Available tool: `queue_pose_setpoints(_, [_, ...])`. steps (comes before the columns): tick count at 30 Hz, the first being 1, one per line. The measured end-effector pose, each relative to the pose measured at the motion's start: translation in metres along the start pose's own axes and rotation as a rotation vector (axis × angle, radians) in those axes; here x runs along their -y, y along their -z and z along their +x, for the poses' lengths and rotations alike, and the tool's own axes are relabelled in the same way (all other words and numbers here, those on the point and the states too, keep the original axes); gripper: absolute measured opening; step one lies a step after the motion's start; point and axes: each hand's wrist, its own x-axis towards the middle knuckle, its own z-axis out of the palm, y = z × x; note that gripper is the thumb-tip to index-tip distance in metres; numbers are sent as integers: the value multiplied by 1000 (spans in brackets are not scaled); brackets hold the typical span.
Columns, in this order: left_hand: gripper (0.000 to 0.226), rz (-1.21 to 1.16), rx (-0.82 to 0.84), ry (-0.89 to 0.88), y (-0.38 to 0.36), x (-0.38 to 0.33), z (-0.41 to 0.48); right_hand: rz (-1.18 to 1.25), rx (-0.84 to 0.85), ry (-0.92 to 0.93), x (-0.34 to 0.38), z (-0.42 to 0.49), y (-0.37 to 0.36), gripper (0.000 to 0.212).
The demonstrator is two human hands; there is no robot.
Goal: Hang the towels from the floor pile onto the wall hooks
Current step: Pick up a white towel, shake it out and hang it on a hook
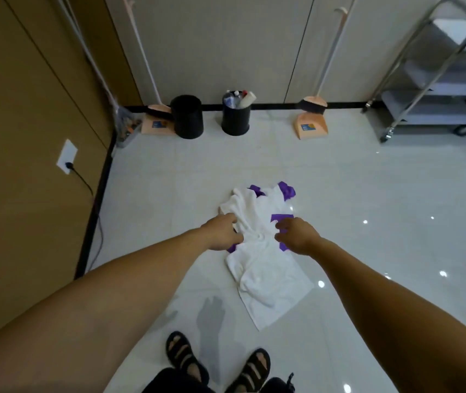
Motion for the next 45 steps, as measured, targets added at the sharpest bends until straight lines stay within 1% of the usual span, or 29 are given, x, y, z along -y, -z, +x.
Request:
queue_pose_setpoints(3, [64,16,90,5,-34,-9,25,55,11,-82,-38,5,-16,40])
queue_pose_setpoints(7, [62,25,180,39,-68,9,66,93,57,-166,-71,21,-47,44])
queue_pose_setpoints(11, [58,19,222,87,-98,37,115,79,139,-219,-95,54,-84,44])
queue_pose_setpoints(16, [52,-31,232,138,-150,89,193,132,190,-259,-124,130,-148,42])
queue_pose_setpoints(20, [49,-52,263,204,-214,131,260,180,230,-284,-162,193,-222,40])
queue_pose_setpoints(24, [49,-110,254,251,-298,165,338,188,255,-294,-220,260,-303,41])
queue_pose_setpoints(29, [55,-197,243,331,-402,198,418,220,248,-330,-289,320,-395,41])
queue_pose_setpoints(33, [66,-203,194,388,-462,225,455,238,267,-358,-330,352,-446,43])
queue_pose_setpoints(36, [64,-220,189,424,-481,232,461,272,262,-369,-345,361,-462,43])
queue_pose_setpoints(37, [57,-220,184,427,-483,232,462,283,263,-376,-348,361,-463,43])
queue_pose_setpoints(39, [37,-218,185,394,-482,226,459,305,266,-384,-351,356,-460,43])
queue_pose_setpoints(41, [28,-215,205,339,-474,212,453,322,257,-384,-351,347,-448,42])
queue_pose_setpoints(43, [24,-282,216,290,-460,189,444,335,229,-384,-350,338,-429,42])
queue_pose_setpoints(45, [18,-420,207,241,-438,159,433,341,184,-391,-347,327,-405,42])
